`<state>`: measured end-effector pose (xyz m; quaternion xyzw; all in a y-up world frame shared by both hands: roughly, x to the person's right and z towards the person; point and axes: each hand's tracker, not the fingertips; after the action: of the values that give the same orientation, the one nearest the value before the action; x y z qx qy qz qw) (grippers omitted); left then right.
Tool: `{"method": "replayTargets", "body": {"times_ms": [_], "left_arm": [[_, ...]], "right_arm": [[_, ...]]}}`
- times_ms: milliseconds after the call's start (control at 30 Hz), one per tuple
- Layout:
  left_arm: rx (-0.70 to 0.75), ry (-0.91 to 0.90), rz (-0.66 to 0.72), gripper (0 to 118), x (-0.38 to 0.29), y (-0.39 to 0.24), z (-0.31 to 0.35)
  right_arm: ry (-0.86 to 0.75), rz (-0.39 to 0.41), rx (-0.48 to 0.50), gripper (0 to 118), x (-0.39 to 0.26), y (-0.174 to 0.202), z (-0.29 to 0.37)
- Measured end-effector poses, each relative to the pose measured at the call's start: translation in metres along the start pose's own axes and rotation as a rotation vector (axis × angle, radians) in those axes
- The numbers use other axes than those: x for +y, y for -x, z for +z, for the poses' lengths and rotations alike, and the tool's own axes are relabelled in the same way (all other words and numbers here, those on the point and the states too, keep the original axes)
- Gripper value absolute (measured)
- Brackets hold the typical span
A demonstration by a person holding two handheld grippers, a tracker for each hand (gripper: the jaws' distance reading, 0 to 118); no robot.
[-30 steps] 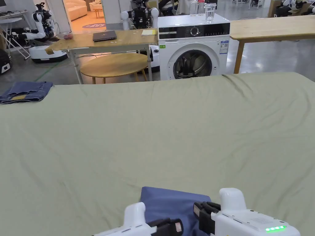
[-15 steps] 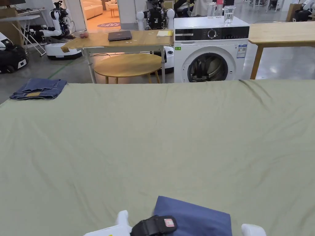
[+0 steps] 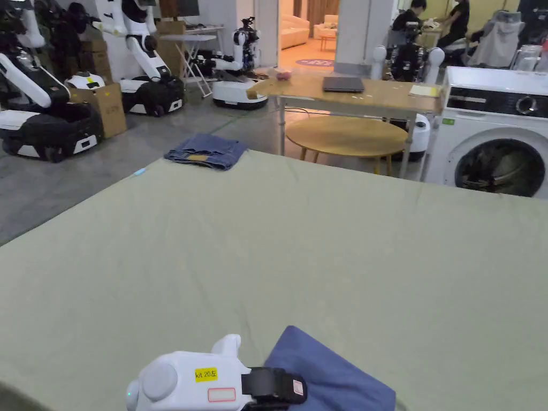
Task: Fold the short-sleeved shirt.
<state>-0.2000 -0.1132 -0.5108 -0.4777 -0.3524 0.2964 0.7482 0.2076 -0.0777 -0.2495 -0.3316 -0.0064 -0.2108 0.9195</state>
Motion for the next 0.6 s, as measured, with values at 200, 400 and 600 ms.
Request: {"method": "replayTargets", "body": {"times_ms": [200,400,600], "left_arm": [[0.165,-0.147,0.089,37,0.104,0.096,0.106],[0.236,-0.127,0.176,37,0.153,0.169,0.157],[0.213,-0.212,0.165,76,0.135,0.169,0.174]], "right_arm": [[0.018,0.038,-0.004,0,0.008,0.027,-0.018],[0.044,0.066,-0.016,0,0.012,0.045,-0.034],[0.055,0.085,-0.011,0,0.018,0.057,-0.043]]}}
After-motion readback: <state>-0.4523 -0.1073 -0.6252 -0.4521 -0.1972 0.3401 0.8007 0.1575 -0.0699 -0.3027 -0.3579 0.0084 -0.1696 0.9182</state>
